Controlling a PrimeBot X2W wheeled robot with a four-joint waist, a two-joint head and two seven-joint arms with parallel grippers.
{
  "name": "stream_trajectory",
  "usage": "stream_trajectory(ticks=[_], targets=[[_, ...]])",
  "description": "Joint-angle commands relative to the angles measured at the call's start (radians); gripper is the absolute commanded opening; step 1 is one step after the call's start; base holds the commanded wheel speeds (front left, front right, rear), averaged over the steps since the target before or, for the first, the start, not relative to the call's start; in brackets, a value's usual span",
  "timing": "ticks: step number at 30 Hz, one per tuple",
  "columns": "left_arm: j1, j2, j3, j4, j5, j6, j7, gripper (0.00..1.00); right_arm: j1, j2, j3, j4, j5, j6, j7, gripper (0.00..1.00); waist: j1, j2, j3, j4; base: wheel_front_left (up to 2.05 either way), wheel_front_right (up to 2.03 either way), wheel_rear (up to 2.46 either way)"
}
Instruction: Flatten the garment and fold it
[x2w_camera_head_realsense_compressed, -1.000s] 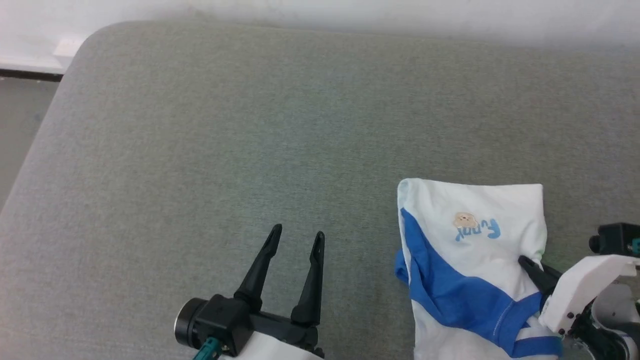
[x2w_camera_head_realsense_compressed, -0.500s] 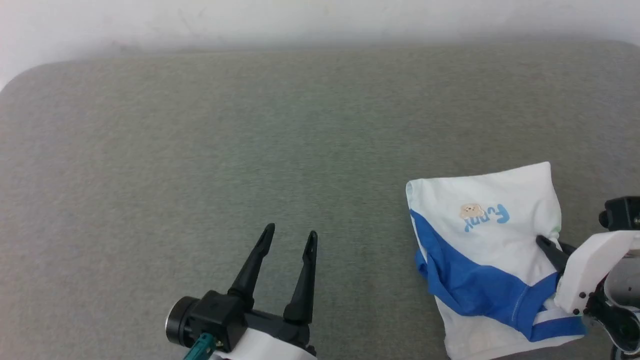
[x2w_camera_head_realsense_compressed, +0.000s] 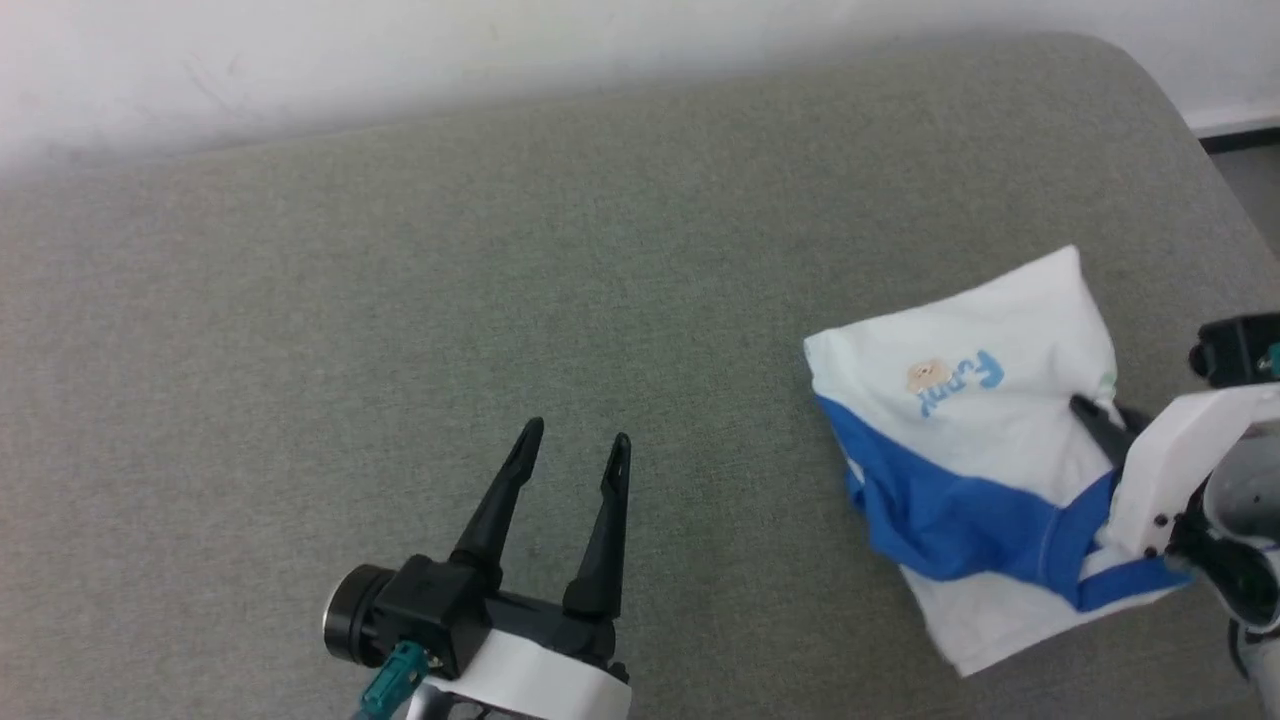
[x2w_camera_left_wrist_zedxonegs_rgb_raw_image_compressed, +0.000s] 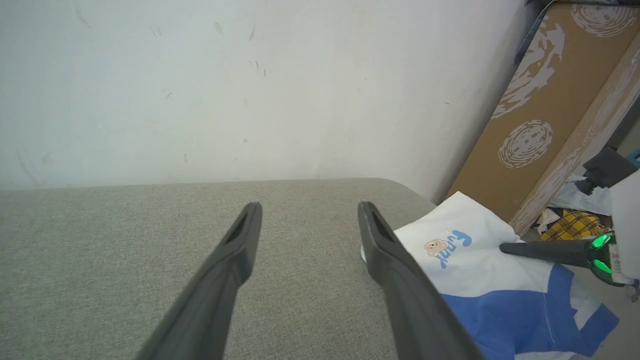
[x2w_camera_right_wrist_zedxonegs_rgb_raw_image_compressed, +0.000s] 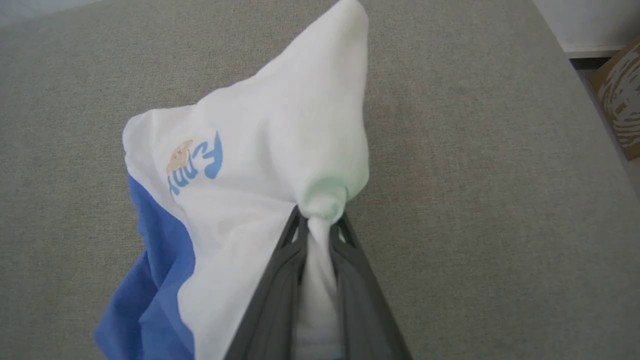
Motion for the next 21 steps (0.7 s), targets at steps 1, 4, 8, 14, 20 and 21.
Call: stream_trajectory(ticks=[1,4,8,14,20,21], targets=[[-0.025,0.008,0.000,-0.005,0.014,0.008,0.002,1.00,-0.046,-0.023,0.016,0.004,0.009,-0.001,-0.016,0.00,0.0001,-0.0001,0.037,-0.017,0.00,0.00,0.00],[-0.042,0.006,-0.004,-0.009,0.025,0.012,0.004,1.00,-0.094,-0.055,0.036,0.012,0.024,-0.001,-0.030,0.00,0.0001,-0.0001,0.072,-0.018,0.00,0.00,0.00],[-0.068,0.003,-0.011,-0.011,0.042,0.019,0.010,1.00,-0.162,-0.111,0.052,0.029,0.043,-0.001,-0.038,0.00,0.0001,-0.0001,0.124,-0.013,0.00,0.00,0.00],[-0.117,0.003,-0.019,-0.028,0.080,0.032,0.026,1.00,-0.250,-0.244,0.055,0.060,0.057,-0.001,-0.041,0.00,0.0001,-0.0001,0.218,-0.001,0.00,0.00,0.00],[-0.170,-0.001,-0.031,-0.054,0.126,0.047,0.039,1.00,-0.303,-0.355,0.040,0.118,0.053,-0.001,-0.073,0.00,0.0001,-0.0001,0.300,0.012,0.00,0.00,0.00],[-0.182,0.000,-0.033,-0.060,0.139,0.051,0.041,1.00,-0.316,-0.371,0.032,0.135,0.053,-0.001,-0.087,0.00,0.0001,-0.0001,0.316,0.014,0.00,0.00,0.00]])
